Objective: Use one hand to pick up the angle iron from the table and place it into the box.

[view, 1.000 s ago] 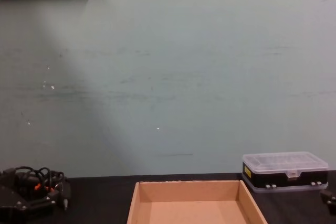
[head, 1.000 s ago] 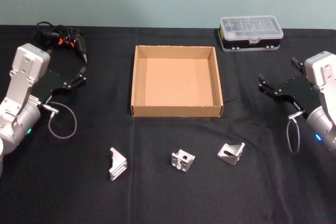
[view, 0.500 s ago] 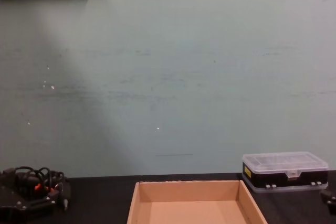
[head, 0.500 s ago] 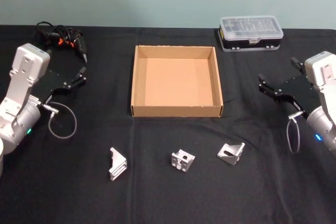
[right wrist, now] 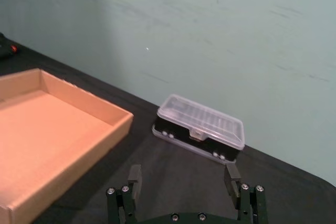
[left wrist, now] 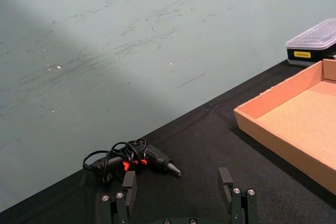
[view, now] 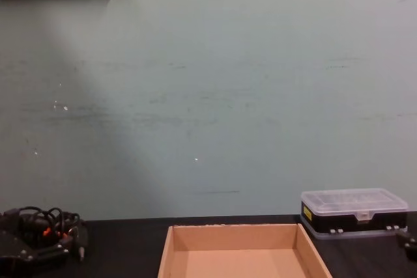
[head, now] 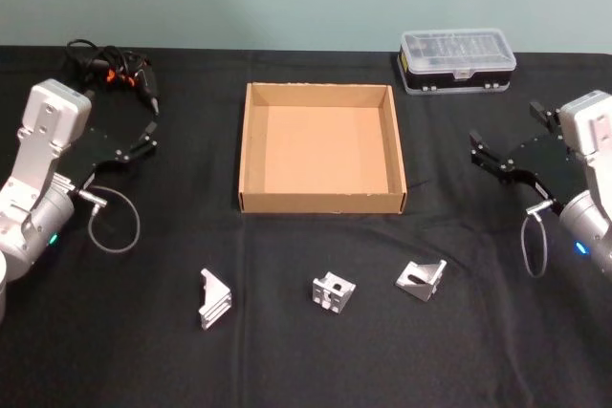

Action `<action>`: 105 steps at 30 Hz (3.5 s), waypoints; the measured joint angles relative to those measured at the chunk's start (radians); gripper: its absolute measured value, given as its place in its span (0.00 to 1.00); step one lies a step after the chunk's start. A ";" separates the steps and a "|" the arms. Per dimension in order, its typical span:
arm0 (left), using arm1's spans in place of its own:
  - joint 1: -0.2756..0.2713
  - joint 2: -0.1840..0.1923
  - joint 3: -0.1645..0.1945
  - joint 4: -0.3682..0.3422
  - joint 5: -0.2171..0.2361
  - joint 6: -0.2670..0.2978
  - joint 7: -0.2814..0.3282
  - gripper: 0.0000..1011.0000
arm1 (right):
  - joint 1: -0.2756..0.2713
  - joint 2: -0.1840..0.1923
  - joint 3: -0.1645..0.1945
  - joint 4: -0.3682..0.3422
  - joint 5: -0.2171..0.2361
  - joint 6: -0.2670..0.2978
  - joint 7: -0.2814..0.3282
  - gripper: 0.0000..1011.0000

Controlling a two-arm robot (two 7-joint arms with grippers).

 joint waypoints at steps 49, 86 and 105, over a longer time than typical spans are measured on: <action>0.000 0.000 0.000 0.000 0.000 0.000 0.000 1.00 | -0.249 0.200 0.086 -0.279 0.200 0.169 0.557 0.99; 0.000 0.000 0.000 0.000 0.000 0.000 0.000 1.00 | -0.197 0.118 0.046 -0.240 0.134 0.295 0.516 0.67; 0.000 0.000 0.000 0.000 0.000 0.000 0.000 1.00 | -0.207 0.115 0.062 -0.245 0.144 0.261 0.521 0.45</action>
